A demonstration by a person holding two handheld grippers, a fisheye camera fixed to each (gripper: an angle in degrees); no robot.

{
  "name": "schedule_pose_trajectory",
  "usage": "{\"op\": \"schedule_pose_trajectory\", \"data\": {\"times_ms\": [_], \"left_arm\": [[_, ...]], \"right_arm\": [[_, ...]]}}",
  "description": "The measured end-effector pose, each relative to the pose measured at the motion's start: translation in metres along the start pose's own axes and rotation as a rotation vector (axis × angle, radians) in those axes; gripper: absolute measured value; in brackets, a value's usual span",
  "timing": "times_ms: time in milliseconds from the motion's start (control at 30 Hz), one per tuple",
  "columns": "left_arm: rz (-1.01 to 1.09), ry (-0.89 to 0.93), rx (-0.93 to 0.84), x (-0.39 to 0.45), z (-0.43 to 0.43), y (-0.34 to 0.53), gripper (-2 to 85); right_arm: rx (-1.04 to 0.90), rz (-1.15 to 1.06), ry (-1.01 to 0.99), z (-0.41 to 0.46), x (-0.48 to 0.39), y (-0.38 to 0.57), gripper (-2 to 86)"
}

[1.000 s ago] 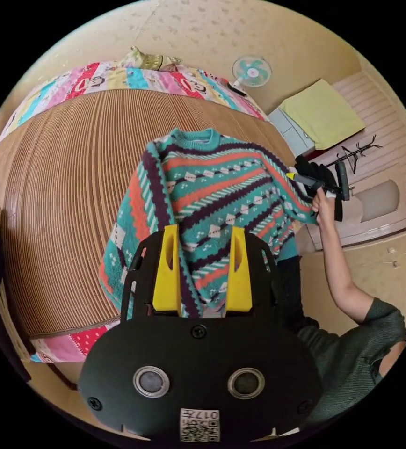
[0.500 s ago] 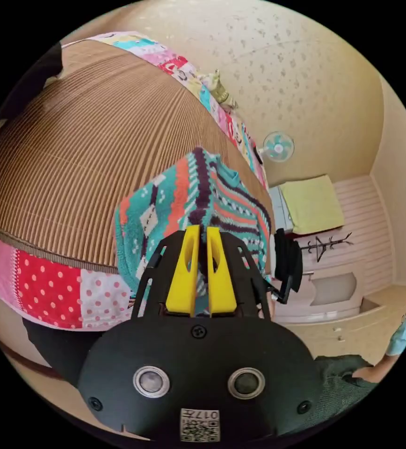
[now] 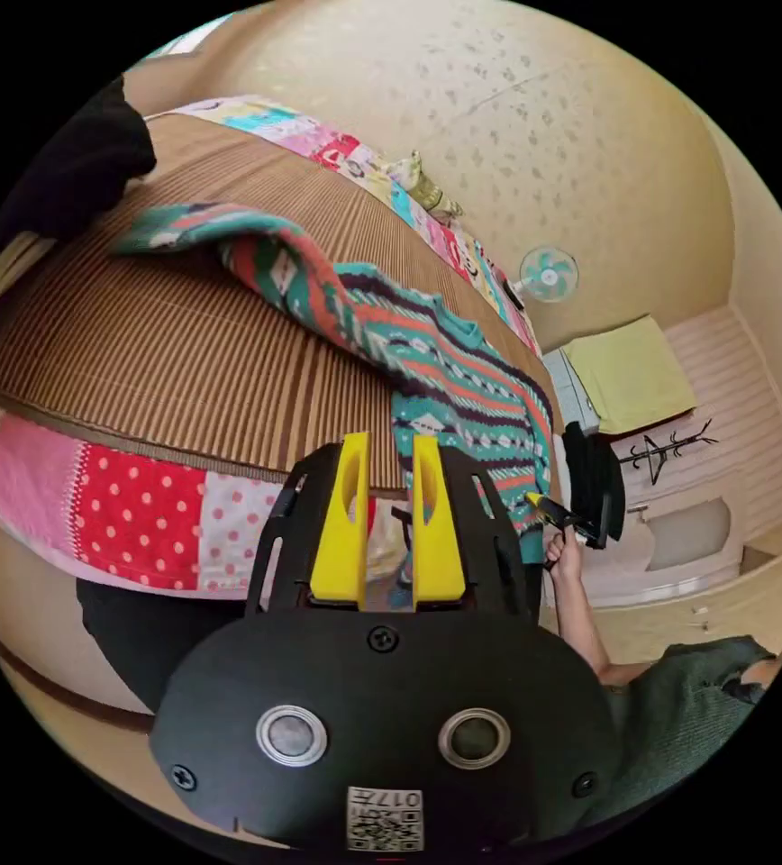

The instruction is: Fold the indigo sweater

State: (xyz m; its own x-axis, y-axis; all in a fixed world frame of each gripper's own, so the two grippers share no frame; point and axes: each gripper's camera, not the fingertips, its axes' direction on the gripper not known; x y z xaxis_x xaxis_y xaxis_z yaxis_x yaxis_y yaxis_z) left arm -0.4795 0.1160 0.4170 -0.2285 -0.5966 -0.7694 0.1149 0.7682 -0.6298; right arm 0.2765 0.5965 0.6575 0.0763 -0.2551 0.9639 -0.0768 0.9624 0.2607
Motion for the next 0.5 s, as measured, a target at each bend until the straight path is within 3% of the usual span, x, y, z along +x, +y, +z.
{"op": "schedule_pose_trajectory", "data": {"times_ms": [100,200,267,300,333,400,433,467,500], "left_arm": [[0.032,0.075,-0.087,0.019,0.049,0.014,8.8],[0.124,0.015,-0.208,0.042,0.087,0.019,9.8],[0.169,-0.026,-0.279,0.052,0.103,0.021,10.6],[0.182,-0.049,-0.301,0.055,0.109,0.023,10.6],[0.185,-0.061,-0.306,0.056,0.11,0.025,10.5],[0.191,-0.113,-0.318,0.057,0.112,0.029,9.3],[0.19,-0.121,-0.319,0.057,0.111,0.03,8.7],[0.181,-0.137,-0.322,0.055,0.111,0.032,7.5],[0.164,-0.155,-0.321,0.052,0.111,0.034,5.0]], "right_arm": [[0.177,0.12,0.252,-0.046,0.012,-0.002,2.6],[0.317,0.197,0.408,-0.077,0.042,0.001,1.3],[-0.052,-0.012,0.623,-0.04,0.069,-0.028,1.0],[-0.085,-0.069,0.66,-0.039,0.072,-0.031,0.9],[-0.079,-0.032,0.749,-0.054,0.085,-0.039,0.8],[-0.041,0.283,0.964,-0.095,0.126,-0.054,0.7],[0.033,0.482,0.939,-0.128,0.151,-0.054,0.7],[0.135,0.581,0.786,-0.158,0.162,-0.046,0.6],[0.204,0.58,0.699,-0.171,0.162,-0.041,0.6]]}}
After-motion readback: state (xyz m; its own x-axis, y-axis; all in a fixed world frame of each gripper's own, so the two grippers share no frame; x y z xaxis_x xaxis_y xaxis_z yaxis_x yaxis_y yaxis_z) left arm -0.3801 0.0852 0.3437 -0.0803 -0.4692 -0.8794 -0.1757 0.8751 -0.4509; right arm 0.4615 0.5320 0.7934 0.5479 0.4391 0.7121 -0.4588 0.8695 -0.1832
